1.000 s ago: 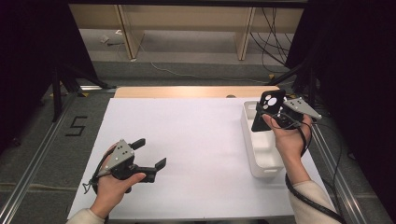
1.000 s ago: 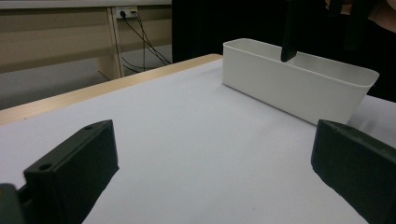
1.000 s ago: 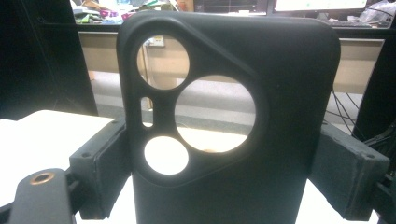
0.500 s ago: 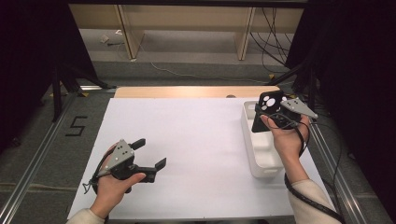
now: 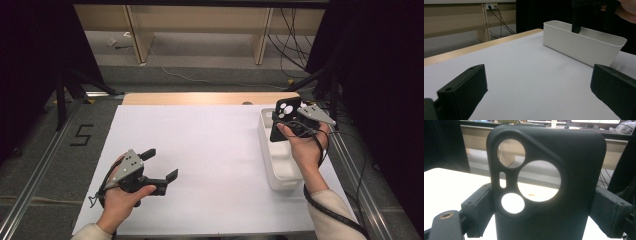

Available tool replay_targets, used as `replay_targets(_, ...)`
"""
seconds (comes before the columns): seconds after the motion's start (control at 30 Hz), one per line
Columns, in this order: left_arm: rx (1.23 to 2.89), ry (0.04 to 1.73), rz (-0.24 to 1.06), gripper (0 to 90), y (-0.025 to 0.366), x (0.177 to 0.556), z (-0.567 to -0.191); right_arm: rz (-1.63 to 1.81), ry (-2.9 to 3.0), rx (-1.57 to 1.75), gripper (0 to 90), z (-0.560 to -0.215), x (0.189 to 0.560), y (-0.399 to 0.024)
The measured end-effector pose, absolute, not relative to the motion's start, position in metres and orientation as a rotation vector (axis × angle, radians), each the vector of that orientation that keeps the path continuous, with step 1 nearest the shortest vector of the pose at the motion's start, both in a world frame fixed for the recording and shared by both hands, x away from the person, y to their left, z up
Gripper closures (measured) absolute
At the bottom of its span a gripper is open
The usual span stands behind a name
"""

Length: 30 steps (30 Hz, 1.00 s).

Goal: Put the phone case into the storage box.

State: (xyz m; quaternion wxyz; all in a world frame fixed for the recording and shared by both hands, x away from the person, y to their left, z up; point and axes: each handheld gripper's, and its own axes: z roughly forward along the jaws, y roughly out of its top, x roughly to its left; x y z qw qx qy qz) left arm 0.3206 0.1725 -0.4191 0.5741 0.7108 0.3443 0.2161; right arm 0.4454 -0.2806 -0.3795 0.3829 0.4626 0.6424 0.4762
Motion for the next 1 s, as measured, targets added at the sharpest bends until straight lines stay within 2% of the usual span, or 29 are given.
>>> replay_targets(1.0,1.667,0.807,0.501,0.8,0.172,0.321,-0.419,1.178,1.677,1.184,15.5,-0.389,0.467,-0.272)
